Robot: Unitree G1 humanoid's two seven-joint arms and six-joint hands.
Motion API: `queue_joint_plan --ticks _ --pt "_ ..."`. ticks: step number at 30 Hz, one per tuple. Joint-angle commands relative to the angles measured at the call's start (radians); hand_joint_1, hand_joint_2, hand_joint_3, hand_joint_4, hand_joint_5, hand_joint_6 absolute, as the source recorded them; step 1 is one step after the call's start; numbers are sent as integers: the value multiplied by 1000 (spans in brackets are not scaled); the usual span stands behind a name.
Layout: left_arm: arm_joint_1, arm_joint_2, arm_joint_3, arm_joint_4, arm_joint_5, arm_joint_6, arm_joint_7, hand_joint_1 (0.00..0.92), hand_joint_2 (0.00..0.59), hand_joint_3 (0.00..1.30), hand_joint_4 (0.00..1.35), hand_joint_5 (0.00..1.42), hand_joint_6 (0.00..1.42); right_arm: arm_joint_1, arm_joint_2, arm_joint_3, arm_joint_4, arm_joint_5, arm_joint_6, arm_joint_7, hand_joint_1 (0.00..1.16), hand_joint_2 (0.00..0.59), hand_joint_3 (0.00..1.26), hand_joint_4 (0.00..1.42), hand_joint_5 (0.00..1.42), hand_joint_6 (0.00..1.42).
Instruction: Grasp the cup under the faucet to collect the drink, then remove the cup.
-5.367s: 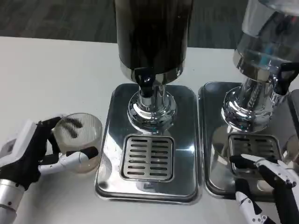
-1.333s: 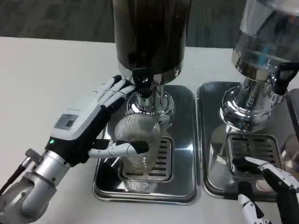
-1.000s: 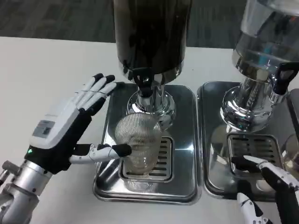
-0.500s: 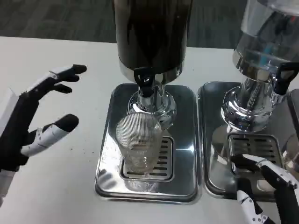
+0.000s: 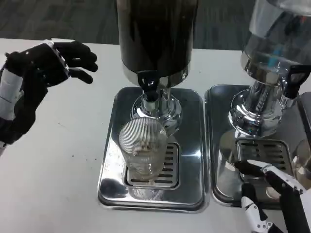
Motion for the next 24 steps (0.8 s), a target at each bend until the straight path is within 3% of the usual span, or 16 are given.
queue_joint_plan --ticks 1,8,16,24 --pt "-32 -11 58 -40 -11 174 -109 0 88 519 442 452 570 -19 8 5 31 12 -17 -16 368 462 419 405 372 285" --pt "-60 -14 109 -93 30 330 -188 0 88 531 454 450 559 -38 17 14 62 17 -23 -27 373 461 419 405 372 279" --pt "-74 -32 120 -126 102 344 -207 0 88 544 470 457 561 -36 22 14 71 21 -28 -33 376 461 419 405 372 273" --pt "-73 -91 89 -157 156 390 -207 0 99 489 390 372 461 -7 16 0 65 28 -49 -48 378 461 419 405 372 269"
